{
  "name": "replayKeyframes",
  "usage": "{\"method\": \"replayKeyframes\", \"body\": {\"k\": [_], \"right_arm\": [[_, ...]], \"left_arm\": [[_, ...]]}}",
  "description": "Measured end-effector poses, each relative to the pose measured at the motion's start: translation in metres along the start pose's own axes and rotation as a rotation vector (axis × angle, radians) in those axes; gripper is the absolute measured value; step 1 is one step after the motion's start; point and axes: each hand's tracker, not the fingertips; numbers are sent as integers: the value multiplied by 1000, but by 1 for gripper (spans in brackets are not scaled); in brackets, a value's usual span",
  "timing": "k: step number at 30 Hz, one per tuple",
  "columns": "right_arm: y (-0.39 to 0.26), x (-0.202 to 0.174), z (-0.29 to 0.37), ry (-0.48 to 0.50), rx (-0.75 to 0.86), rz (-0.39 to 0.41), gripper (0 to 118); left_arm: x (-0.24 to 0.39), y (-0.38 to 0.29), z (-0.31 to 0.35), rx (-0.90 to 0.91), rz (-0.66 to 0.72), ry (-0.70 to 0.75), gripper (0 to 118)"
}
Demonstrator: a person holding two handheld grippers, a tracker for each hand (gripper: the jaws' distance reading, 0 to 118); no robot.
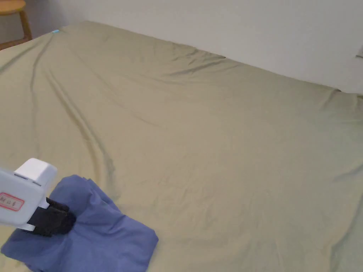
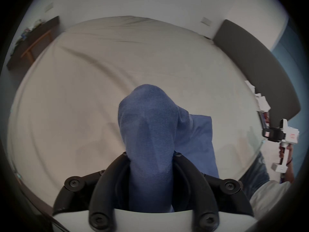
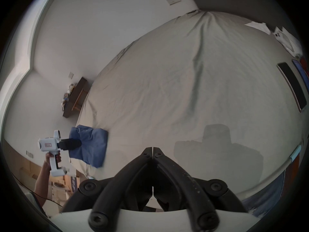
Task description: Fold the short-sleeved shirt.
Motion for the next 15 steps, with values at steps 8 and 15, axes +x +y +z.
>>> {"method": "replayKeyframes", "body": {"k": [8,15], "right_arm": [[-1,-64,-28,34,-54,119,2],[-4,-78,-32,33,-81,155,2]], "left_arm": [[-79,2,-7,-118,-48,334,29],[-108,-1,-32,-153,-4,378,35]]}}
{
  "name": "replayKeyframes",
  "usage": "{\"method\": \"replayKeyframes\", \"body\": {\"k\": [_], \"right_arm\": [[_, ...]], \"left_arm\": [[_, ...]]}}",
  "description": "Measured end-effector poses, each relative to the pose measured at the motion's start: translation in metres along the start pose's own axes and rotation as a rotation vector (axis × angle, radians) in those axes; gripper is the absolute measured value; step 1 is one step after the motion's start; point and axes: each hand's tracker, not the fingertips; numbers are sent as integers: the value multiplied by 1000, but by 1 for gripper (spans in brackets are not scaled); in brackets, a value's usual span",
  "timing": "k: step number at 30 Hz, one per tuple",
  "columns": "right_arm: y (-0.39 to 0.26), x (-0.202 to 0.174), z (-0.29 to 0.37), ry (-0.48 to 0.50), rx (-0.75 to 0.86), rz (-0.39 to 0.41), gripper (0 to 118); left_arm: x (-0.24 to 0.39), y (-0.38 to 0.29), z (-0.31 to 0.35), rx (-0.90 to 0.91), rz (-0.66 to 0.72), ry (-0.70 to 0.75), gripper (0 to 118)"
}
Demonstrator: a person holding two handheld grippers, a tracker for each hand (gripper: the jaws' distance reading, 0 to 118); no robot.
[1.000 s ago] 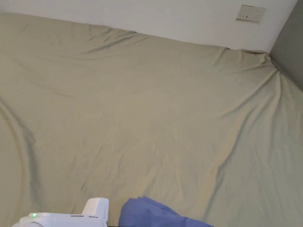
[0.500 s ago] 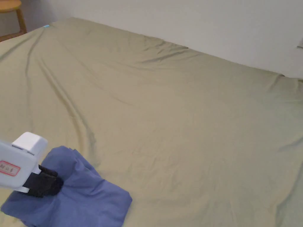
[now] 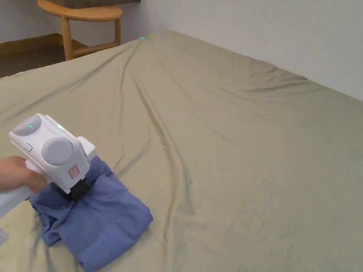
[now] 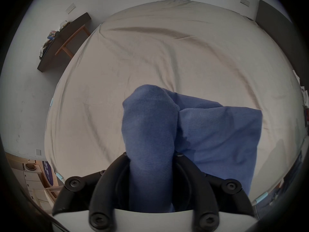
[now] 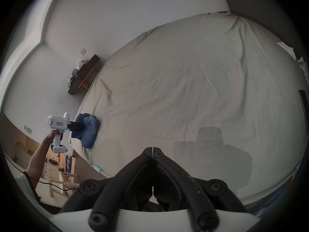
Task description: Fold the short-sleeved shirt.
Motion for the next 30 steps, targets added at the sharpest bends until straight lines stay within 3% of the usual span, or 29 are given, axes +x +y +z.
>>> {"method": "replayKeyframes", "body": {"k": [1,3,6,7,9,11,14,15,20,30], "right_arm": [[0,0,0,-4,0,0,2],[1,1,-1,-17,6,1,2],[0,5,-1,-19,6,-3,2],[0,7,0,-12,6,-9,2],[-3,9,2,6,6,-10,2],[-6,11,3,17,11,-5,2],[-11,16,6,31,34,16,2],[-12,18,9,30,50,30,2],[-13,27,39,-20,248,137,2],[-47,67,134,-414,907,384,2]], "left_arm": [[0,0,-2,4,7,3,42],[-2,-3,-4,28,15,29,46],[-15,-13,5,63,34,89,83],[-22,-15,11,51,59,97,89],[-39,-21,35,63,151,136,89],[-45,-32,66,186,217,235,82],[-32,-51,114,392,284,220,5],[-20,-57,127,428,307,188,1],[80,-83,171,677,330,36,0],[301,-119,196,1059,369,-72,0]]}}
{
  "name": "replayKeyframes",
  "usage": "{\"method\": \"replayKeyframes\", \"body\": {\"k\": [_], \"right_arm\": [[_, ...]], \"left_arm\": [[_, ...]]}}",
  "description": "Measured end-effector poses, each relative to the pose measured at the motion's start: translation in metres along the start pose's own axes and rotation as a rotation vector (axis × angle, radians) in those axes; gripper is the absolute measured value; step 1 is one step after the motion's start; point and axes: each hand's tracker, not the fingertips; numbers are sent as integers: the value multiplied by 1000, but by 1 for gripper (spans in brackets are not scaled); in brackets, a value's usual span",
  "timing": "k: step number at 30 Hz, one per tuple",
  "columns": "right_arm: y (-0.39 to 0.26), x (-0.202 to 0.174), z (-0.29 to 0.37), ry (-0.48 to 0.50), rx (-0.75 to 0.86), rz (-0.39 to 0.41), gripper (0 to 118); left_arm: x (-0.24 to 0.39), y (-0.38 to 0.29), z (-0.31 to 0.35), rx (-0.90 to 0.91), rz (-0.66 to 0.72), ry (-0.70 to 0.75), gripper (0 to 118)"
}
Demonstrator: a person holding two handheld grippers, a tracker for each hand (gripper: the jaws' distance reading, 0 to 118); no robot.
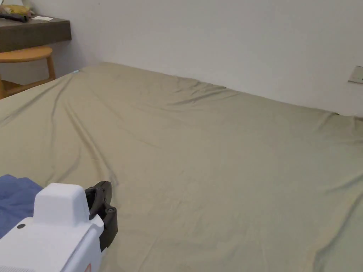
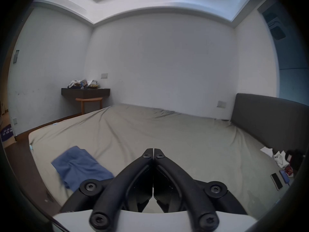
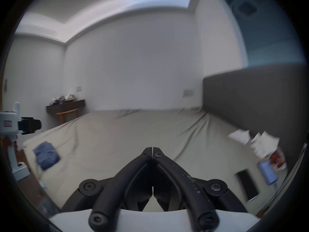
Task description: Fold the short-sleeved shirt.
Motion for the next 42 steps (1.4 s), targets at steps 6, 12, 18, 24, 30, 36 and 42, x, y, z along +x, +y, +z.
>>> {"method": "replayKeyframes", "body": {"k": [6,12,18,24,30,36,42], "right_arm": [[-29,40,19,-78,22,4,2],[-37,46,36,-109,44,-41,2],[-33,43,35,-97,55,-25,2],[-33,35,24,-96,-6,40,118],[-41,28,34,-126,81,44,118],[-50,32,40,-154,141,17,118],[-86,36,37,-194,114,24,118]], "left_arm": [[38,-43,17,-26,-49,-6,0],[49,-40,31,17,-127,-30,0],[44,-36,40,37,-153,-28,0],[33,-43,45,44,-95,-34,59],[25,-54,47,56,-40,-73,118],[27,-78,39,51,-94,-4,118],[27,-121,41,118,-125,22,118]]}}
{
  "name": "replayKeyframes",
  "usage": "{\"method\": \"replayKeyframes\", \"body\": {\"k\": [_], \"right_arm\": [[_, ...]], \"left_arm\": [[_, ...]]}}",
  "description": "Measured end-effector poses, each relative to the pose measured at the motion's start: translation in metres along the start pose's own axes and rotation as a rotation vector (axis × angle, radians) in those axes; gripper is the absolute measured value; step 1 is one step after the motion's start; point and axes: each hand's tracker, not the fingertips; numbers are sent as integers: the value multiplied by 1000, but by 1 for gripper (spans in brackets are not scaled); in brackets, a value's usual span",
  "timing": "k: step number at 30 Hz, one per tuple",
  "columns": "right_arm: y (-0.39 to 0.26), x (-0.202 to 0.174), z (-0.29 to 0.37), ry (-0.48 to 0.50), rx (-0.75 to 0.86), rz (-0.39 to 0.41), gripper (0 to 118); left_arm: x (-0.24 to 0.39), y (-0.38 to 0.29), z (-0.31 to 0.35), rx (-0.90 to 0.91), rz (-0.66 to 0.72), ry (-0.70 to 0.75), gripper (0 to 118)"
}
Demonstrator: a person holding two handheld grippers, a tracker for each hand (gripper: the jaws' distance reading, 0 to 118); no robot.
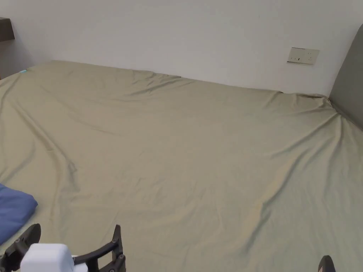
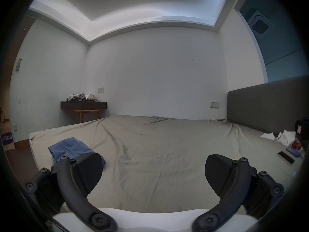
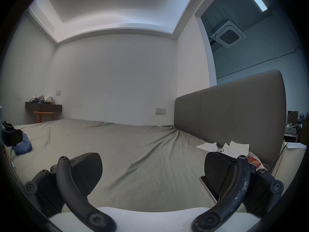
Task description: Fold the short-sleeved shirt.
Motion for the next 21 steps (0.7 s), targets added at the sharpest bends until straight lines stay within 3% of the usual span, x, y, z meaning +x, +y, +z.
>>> {"method": "replayKeyframes", "body": {"k": [6,11,18,21], "right_arm": [[-12,9,5,-33,-29,-45,118],[-14,13,8,-34,-26,-70,118],[-13,8,3,-29,-55,-43,118],[-14,4,-1,-20,-75,-21,118]], "left_arm": [[-10,1,-3,-47,45,-83,118],[-2,2,-1,-31,3,-7,118],[-12,2,-11,-125,74,-73,118],[-19,0,-27,-226,116,-18,118]]}}
